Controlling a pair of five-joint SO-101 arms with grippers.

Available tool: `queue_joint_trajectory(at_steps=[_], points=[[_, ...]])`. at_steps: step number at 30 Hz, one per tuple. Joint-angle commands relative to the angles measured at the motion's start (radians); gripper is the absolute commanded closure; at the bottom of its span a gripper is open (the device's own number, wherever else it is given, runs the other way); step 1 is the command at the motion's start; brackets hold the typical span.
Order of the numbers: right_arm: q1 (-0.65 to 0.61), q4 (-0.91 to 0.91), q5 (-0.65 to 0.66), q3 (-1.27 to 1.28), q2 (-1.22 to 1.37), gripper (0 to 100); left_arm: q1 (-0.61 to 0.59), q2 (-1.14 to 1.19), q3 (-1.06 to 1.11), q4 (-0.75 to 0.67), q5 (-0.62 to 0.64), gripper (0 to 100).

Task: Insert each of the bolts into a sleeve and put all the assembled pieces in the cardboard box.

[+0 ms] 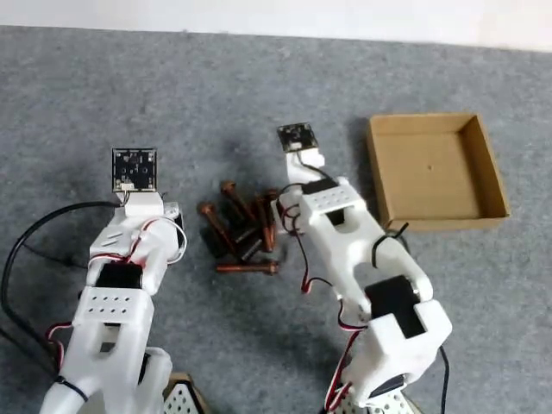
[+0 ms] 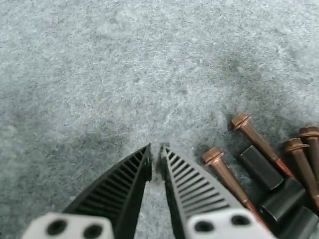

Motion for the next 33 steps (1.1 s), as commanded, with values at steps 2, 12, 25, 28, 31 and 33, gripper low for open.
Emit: queue_joint_trajectory(at_steps=[2,12,25,28,31,33], points=[[0.004,0.027,0.0,-0.001,0.001,99.5,0.008,-0.002,-0.031,-0.002,-0.005,95],[0.005,0.015,0.0,0.137,-0.325,99.5,0.008,-0.002,-0.031,-0.002,-0.005,95],[0.007,-0.16,0.002,0.466,-0.728,99.5,0.143,0.062,-0.061,-0.018,-0.002,95],[0.007,-0.16,0.002,0.466,-0.73,99.5,0.156,0.2,-0.142,-0.017,0.0,95],[0.007,-0.16,0.002,0.466,-0.73,99.5,0.168,0.384,-0.249,0.028,0.002,95],[0.01,-0.16,0.002,0.466,-0.73,99.5,0.179,0.489,-0.334,0.098,0.011,93]])
